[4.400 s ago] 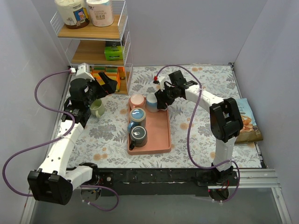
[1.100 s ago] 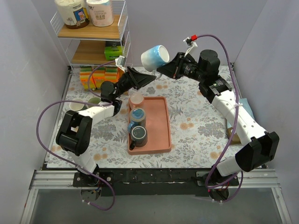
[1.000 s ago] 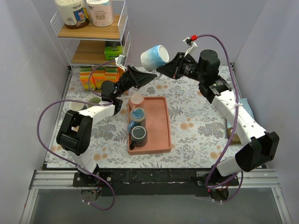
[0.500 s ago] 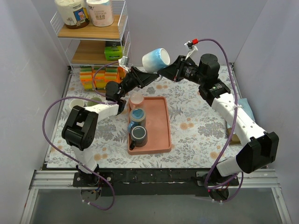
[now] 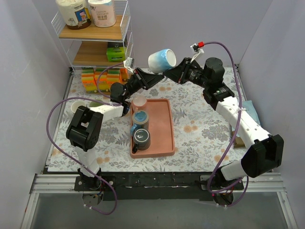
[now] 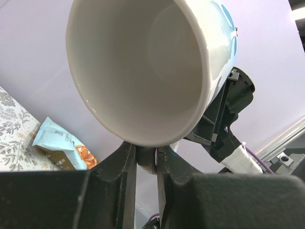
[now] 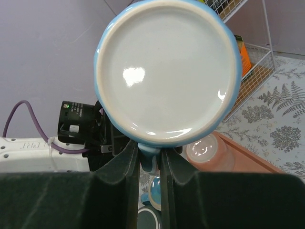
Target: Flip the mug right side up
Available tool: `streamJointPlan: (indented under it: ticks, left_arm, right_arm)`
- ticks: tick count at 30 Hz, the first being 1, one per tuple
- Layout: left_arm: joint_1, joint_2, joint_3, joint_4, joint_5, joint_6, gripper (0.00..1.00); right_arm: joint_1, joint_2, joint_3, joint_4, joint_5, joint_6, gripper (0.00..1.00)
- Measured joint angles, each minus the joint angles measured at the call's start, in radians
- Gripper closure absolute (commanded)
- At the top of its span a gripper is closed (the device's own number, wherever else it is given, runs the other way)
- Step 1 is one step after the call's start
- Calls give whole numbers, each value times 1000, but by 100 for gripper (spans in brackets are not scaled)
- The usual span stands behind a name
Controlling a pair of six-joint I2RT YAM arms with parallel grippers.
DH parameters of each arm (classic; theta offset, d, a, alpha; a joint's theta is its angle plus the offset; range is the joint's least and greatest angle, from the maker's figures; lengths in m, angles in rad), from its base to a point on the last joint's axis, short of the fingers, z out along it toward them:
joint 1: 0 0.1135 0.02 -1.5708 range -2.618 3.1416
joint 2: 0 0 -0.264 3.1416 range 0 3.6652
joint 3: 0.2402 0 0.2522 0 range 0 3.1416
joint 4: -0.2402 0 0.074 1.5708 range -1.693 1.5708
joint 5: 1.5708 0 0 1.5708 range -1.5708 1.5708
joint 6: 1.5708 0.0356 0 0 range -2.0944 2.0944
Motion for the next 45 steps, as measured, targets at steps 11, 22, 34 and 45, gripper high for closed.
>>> streamJointPlan:
  ticks: [11,22,34,45]
  left_arm:
    - [-8,-5,-2,0,7,1,100]
    - [22,-52,-23,-23,11,17,100]
    - [126,-231,-87,-166,39,20,100]
    - [195,-665,-99,-849,-10,330,100]
  right_arm:
    - [0,-30,-24,-11,19,-11,81]
    - [14,-55,-24,-10,4,2,36]
    - [14,-91,-24,-39,13,-27,27]
    - [-2,-126,-23,-92,46,-61,27]
